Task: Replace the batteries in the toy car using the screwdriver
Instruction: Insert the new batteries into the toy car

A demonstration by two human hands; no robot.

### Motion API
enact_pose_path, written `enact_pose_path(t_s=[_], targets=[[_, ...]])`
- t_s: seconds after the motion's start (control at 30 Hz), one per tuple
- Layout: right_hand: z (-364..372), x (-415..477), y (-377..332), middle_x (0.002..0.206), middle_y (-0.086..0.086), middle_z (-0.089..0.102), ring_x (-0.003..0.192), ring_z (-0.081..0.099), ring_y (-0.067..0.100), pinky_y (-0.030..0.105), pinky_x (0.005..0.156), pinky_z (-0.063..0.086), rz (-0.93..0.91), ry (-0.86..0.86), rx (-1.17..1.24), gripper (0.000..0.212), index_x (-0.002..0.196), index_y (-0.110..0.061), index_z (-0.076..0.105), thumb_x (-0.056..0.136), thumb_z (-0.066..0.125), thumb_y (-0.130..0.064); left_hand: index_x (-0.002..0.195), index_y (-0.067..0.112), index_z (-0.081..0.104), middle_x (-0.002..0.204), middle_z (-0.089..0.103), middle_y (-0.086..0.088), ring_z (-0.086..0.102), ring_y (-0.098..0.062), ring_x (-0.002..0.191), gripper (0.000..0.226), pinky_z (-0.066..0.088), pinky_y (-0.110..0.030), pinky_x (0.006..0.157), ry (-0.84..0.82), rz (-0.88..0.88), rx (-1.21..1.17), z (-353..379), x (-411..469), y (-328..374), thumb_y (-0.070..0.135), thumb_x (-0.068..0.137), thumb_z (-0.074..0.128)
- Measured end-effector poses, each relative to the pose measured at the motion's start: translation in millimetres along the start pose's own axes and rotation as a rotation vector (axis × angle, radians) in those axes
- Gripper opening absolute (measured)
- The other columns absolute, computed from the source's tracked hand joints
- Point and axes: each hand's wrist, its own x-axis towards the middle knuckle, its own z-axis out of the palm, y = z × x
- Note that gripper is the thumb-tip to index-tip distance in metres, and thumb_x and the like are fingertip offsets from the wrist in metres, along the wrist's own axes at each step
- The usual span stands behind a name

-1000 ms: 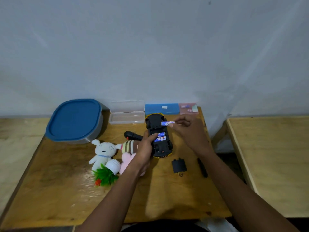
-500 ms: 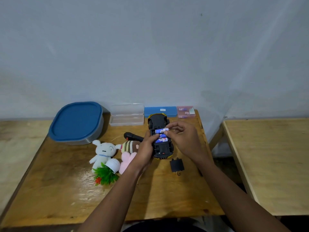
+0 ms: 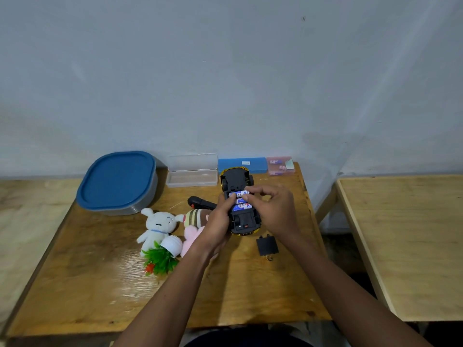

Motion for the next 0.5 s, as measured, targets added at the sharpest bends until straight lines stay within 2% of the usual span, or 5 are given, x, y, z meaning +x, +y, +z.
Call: enact_pose_path(t_s=[0.07,0.2,0.33,0.43,0.5], targets=[[3.3,-3.1,4.4,0.096,-0.013,0.073,0.096,0.060,0.009,0.005,0.078,0.041,-0.071,0.073,-0.073,0.018,0.098,-0.022,0.079,0.080,0.081,-0.023,0.134,0.021,0.048,0.128,0.065,-0.020,0.068,-0.037,0.112,0.033,0.051,-0.063,0.097,0.004,-0.007,0.009,-0.1,2.1,-2.3,0.038,0.105,0.047],[7.3,-6.1,10.4,0.099,-0.015,0.064,0.095,0.049,0.013,0.005,0.077,0.035,-0.181,0.145,-0.174,0.017,0.101,-0.018,0.079,0.084,0.077,-0.019,0.135,0.023,0.049,0.128,0.065,-0.020,0.069,-0.035,0.112,0.032,0.056,-0.056,0.092,0.008,-0.011,0.013,2.8,6.0,-6.9,0.037,0.106,0.046],[4.8,-11.3,19.8,0.110,-0.009,0.061,0.101,0.047,0.014,0.021,0.079,0.042,-0.252,0.112,-0.231,0.019,0.107,-0.019,0.077,0.091,0.070,-0.026,0.133,0.025,0.052,0.122,0.068,-0.017,0.070,-0.034,0.108,0.029,0.058,-0.050,0.088,0.023,-0.016,-0.005,5.4,11.1,-10.8,0.034,0.107,0.045],[-3.3,-14.3,27.7,0.122,0.000,0.060,0.103,0.048,0.021,0.032,0.078,0.045,-0.377,0.074,-0.513,0.025,0.112,-0.020,0.075,0.095,0.063,-0.034,0.128,0.021,0.054,0.119,0.068,-0.017,0.071,-0.032,0.102,0.024,0.058,-0.045,0.083,0.036,-0.022,0.012,7.3,17.3,-17.3,0.028,0.107,0.045],[-5.9,-17.3,35.7,0.127,0.004,0.061,0.101,0.050,0.024,0.038,0.075,0.046,-0.418,0.047,-0.671,0.030,0.115,-0.020,0.073,0.097,0.057,-0.038,0.136,0.018,0.049,0.126,0.065,-0.018,0.071,-0.031,0.105,0.032,0.058,-0.043,0.083,0.060,-0.038,0.034,9.2,21.6,-24.5,0.026,0.106,0.046]])
